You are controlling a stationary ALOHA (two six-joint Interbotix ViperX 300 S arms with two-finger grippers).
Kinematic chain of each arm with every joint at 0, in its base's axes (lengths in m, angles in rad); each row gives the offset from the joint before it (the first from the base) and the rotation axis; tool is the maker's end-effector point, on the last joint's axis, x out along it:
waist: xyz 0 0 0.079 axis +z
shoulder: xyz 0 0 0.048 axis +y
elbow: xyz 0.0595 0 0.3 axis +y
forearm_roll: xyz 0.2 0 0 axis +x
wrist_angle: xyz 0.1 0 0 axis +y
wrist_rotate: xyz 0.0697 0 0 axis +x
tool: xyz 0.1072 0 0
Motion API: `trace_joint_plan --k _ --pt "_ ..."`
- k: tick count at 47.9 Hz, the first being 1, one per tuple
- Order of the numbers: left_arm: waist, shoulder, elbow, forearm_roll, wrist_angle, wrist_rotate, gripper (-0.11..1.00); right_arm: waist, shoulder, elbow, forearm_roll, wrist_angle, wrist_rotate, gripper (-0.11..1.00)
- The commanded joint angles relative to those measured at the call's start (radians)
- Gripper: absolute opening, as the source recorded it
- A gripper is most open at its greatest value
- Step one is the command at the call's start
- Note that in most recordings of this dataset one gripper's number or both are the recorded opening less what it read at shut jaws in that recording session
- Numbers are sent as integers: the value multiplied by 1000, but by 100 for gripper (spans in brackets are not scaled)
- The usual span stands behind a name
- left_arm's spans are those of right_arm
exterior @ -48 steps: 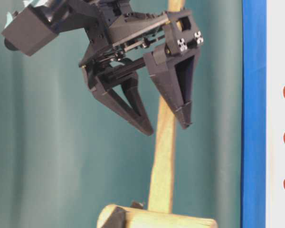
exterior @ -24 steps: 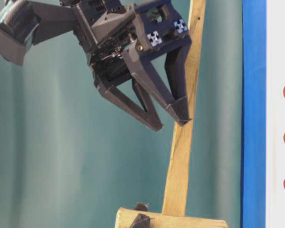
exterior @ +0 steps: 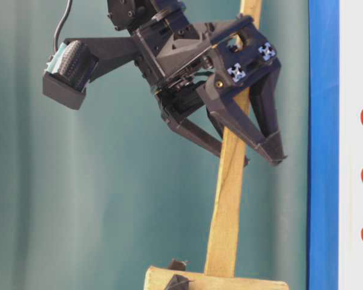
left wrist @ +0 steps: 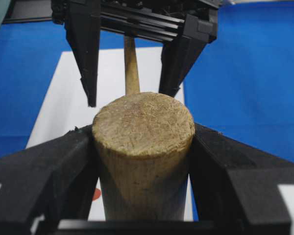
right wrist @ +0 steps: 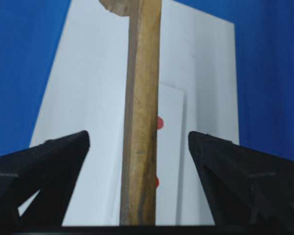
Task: Hit the mark with a hammer.
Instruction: 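Slide the right gripper along the handle and regrasp it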
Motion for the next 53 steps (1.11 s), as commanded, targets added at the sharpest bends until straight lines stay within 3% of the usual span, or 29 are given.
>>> trace_joint_plan --k 1,11,14,17,50,53 --pt "-2 -15 -29 2 -5 2 46 0 -11 -21 3 -5 2 84" --pt "-2 -14 -29 2 -2 3 46 -2 -12 -23 3 -5 2 25" --pt "-2 -14 -31 2 -2 3 46 -2 -12 -23 5 -5 2 10" --pt "-2 -12 -29 2 -2 3 46 -2 -12 -23 5 -5 3 2" --pt "-8 -14 -23 3 -2 11 48 -2 -20 -20 44 -21 12 2" --pt "-12 -14 -20 3 3 9 59 -2 -20 -20 44 -23 12 2"
